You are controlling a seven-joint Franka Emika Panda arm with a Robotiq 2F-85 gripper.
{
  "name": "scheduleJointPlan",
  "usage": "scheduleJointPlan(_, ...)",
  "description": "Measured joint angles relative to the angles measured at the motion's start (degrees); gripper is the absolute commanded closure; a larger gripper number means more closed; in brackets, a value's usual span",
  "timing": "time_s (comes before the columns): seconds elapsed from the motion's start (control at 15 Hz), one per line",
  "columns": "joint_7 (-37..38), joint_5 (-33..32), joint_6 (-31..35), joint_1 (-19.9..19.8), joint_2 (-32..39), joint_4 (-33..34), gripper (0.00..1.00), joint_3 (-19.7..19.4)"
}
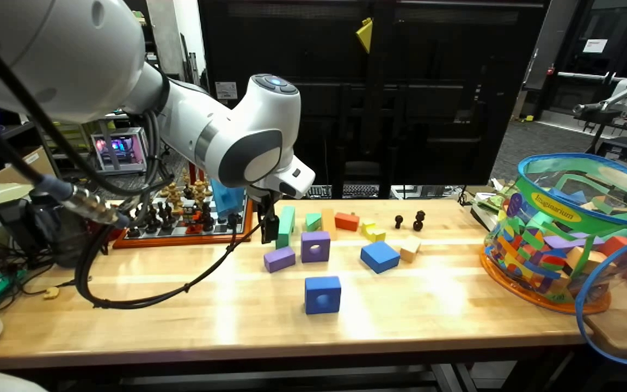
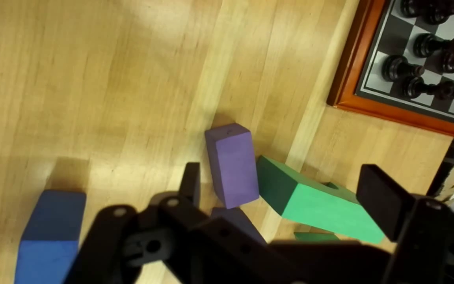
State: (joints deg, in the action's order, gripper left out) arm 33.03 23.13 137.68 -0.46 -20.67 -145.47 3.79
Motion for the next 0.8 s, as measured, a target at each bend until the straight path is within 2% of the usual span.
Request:
scheduleJointPlan(0.27, 1.0, -1.1, -3.1, -0.5, 0.2, 0.2, 0.00, 0.0)
scheduleJointPlan(0.6, 8.1, -8.0, -9.2, -2.6, 0.2, 1.7, 0.00, 0.3)
scheduleJointPlan(0.8, 11.5, -11.3, -10.5, -3.2, 0.6, 3.2, 0.00, 0.4)
